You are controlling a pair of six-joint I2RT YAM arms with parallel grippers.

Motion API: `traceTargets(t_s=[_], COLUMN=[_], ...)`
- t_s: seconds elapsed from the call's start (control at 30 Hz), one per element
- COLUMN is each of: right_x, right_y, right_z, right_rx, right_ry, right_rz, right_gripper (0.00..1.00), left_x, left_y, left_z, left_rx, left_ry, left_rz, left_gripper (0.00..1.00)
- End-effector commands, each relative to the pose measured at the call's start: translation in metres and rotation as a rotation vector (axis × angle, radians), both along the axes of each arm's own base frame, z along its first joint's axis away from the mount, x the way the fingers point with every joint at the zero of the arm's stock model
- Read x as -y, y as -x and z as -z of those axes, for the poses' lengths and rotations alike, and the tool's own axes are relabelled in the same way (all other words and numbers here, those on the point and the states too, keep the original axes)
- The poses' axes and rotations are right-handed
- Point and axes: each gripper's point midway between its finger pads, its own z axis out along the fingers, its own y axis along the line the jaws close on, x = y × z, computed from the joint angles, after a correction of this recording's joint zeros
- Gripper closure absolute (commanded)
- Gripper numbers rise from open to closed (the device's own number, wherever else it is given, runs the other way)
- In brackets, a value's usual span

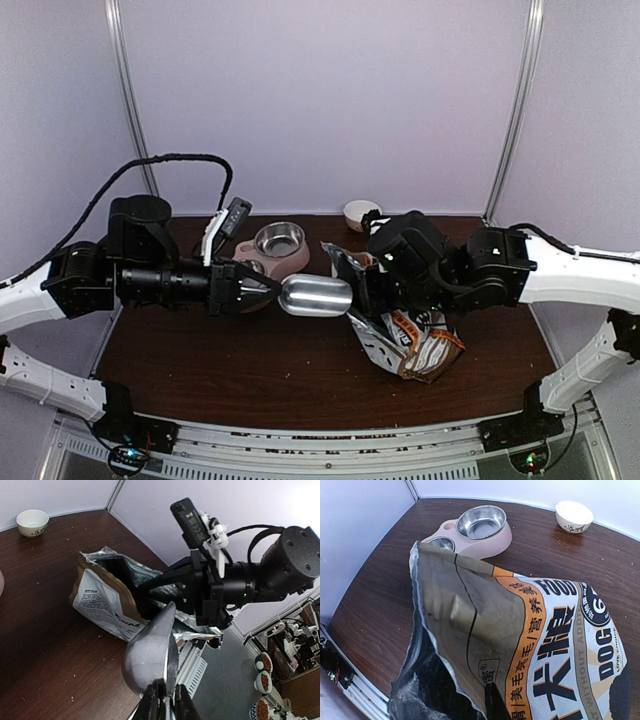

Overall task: Serve the pet food
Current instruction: Insert the spatula into the pet food bag.

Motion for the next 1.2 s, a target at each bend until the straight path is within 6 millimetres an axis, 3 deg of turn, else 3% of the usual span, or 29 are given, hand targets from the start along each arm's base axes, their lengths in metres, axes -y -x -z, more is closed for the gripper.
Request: traceTargets(t_s=[0.0,0.23,0.57,0.77,1.0,1.17], right_x=[0.014,-0.002,-0.032,-0.038,-0.03,-0.027], right_y=[0.002,0.012,0.027,0.028,0.027,0.026], right_z=[-0.003,-0.003,-0.018,-0.026,-0.028,-0.029], right_rx=[0.007,-0.003,0.013,0.029,0.04,0.047], right_ry=[0.011,-0.01,-0.066,-0.094,-0.107,-0.115], right_rz=[0.012,-0.03,-0.071,-0.072,-0.053,-0.043], right_gripper=[1.0,1.0,1.0,1.0,1.0,1.0], left_x=[0.006,0.024,0.024,0.036,0.071,0.112], left_y=[-0.011,-0.022,-0.047,-0.058,-0.074,-0.079], left_z=[-0.013,-0.01,0.048,0.087,0.123,0.145], left_rx=[0.047,0.04,0.014,0.014,0.035,0.028], left_ry=[-0.001,-0.019,-0.312,-0.416,-0.405,-0.4], left_rz=[-0.05,-0.076,-0.231,-0.277,-0.287,-0.216], left_gripper=[1.0,1.0,1.0,1.0,1.0,1.0])
